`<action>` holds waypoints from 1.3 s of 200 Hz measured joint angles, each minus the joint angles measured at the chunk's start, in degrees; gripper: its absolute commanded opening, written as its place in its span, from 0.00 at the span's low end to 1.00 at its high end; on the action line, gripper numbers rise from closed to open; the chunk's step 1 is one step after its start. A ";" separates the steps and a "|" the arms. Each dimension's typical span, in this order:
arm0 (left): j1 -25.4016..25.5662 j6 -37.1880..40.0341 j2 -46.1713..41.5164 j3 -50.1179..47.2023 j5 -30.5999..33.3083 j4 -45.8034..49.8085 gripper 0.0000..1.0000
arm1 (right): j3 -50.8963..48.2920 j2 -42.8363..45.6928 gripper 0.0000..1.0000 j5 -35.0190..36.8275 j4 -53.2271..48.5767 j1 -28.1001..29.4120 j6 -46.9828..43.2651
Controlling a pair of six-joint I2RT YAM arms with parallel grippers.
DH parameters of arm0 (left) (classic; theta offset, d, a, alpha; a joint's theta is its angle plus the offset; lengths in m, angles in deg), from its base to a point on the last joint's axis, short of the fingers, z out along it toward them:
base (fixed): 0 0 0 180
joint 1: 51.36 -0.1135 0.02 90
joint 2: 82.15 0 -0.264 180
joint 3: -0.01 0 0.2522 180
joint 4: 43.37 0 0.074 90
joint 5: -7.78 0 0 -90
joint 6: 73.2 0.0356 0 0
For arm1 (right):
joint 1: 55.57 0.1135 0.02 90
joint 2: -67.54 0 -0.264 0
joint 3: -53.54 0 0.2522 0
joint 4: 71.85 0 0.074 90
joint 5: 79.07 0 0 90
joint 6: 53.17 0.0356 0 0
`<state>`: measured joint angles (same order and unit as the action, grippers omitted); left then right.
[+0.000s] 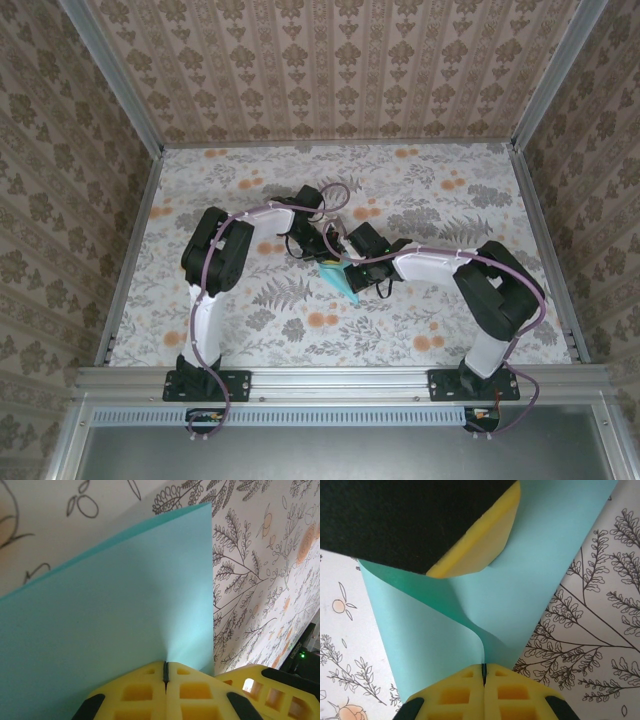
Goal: Fold a paper plane with a square sheet of paper (fold left side to right side)
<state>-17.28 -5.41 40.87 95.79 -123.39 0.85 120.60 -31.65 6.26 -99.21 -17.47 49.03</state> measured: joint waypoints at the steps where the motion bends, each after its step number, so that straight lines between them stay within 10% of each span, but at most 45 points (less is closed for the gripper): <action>1: 0.00 0.00 0.00 0.00 0.00 0.00 0.04 | 0.00 -0.04 0.00 0.00 0.00 0.00 0.00; 180: -0.92 3.26 -0.66 6.45 1.29 5.92 0.19 | 1.27 -0.90 0.00 -0.50 -1.84 0.02 -0.02; 260: -4.13 3.76 -14.58 -4.02 0.28 3.91 0.12 | 1.49 -1.07 0.00 -0.87 -2.08 0.02 -0.04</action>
<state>-21.41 -1.65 26.29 91.77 -123.11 4.76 122.09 -32.72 5.38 -101.29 -17.44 48.99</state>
